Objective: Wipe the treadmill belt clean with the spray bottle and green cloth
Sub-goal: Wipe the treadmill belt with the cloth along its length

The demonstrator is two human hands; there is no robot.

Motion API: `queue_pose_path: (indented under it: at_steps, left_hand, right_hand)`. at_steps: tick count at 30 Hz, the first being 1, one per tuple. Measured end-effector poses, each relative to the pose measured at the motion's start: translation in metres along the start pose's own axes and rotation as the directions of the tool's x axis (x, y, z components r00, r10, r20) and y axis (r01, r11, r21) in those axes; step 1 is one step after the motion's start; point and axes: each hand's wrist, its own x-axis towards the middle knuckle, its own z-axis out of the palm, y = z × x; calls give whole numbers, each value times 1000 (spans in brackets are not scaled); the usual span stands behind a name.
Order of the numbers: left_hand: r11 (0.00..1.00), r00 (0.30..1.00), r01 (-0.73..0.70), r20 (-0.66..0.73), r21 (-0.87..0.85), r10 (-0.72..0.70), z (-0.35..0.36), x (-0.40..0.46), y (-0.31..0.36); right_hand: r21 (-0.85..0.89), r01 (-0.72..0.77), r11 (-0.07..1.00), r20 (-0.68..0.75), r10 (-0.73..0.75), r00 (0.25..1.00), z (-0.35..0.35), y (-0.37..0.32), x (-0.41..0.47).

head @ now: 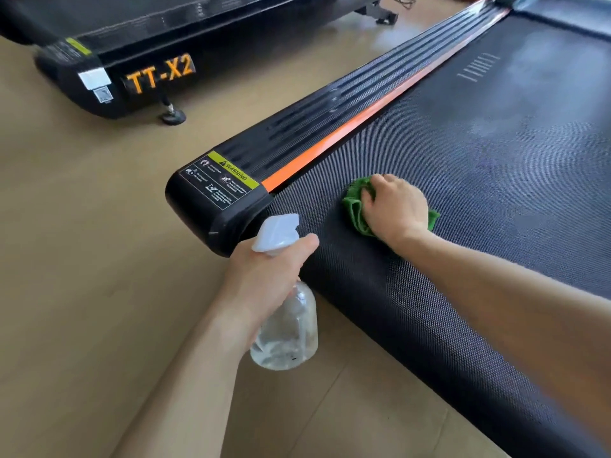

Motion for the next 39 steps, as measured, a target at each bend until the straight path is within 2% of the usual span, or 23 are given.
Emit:
queue_pose_path:
  at_steps: [1,3,6,11,13,16,18,20,24,28,30,32,35,37,39]
  left_hand:
    - [1000,1000,7,-1,-2,-7,0,0,0]
    - [1000,1000,14,10,-16,-13,0,3,1]
    - [1000,999,28,34,-7,-28,5,5,3]
    - [999,998,39,52,3,-39,9,7,3]
    - [998,998,56,16,-10,-56,5,8,2]
    - [996,994,93,-50,14,-92,-6,8,0]
    - [992,990,118,-86,35,-115,-14,6,-1]
    - [987,981,156,-124,46,-149,-18,3,3]
    - [980,973,189,-143,62,-179,-10,1,24]
    - [978,979,166,-136,123,-149,6,-1,59]
    - [973,980,161,-143,167,-138,5,1,74]
    - [972,979,150,-167,182,-120,-3,5,82]
    - [976,979,145,-167,165,-117,-18,10,75]
    - [963,977,177,-152,202,-148,-29,15,62]
    - [936,981,187,-114,297,-160,-34,21,48]
  right_hand:
    - [15,20,1000,-4,-20,1000,-4,-5,-12]
    - [82,177,981,-23,-176,984,-13,-16,-51]
    - [162,413,896,23,-422,906,-31,-24,-102]
    - [174,581,795,11,-591,806,-26,-21,-90]
    - [160,534,830,0,-541,841,-14,-20,-53]
    - [105,235,966,37,-240,970,5,-34,18]
    - [72,103,992,36,-105,994,15,-47,43]
    - [67,100,993,45,-103,994,14,-54,39]
    - [194,357,914,15,-366,930,-8,-57,-32]
    - [231,602,765,43,-626,779,-19,-53,-80]
    - [214,664,716,36,-685,727,-17,-44,-63]
    - [198,611,766,7,-625,781,-5,-37,-21]
    - [116,325,938,106,-337,935,7,-22,40]
    - [131,200,971,76,-211,975,17,-22,49]
    - [114,180,977,23,-184,983,19,-28,40]
